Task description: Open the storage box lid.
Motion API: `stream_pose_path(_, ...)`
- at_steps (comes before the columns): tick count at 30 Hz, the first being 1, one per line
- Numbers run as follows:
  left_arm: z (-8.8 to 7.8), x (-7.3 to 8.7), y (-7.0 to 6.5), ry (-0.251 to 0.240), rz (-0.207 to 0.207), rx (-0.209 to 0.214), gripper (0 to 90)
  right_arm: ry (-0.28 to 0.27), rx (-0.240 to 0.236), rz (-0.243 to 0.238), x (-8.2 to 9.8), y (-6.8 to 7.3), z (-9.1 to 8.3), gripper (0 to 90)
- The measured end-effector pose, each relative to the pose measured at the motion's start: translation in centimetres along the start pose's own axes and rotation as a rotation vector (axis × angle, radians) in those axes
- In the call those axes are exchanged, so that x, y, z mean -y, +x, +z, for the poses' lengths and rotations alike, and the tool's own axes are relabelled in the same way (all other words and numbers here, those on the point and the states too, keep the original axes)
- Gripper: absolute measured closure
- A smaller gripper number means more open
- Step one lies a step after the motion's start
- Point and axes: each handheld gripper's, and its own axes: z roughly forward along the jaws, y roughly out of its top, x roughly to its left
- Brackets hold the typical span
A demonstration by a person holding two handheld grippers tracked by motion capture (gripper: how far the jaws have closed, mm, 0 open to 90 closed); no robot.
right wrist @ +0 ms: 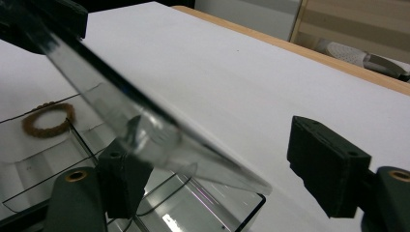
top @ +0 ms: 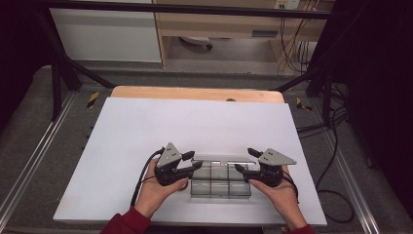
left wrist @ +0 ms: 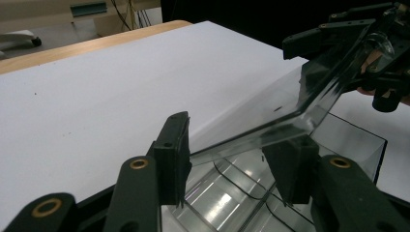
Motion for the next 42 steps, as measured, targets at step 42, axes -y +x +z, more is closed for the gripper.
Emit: stream_pose_path(42, 1.2, 0.8, 1.9, 0.001, -0.067, -0.011, 61.6, -0.036, -0.001, -0.016, -0.3, -0.5, 0.3, 55.8)
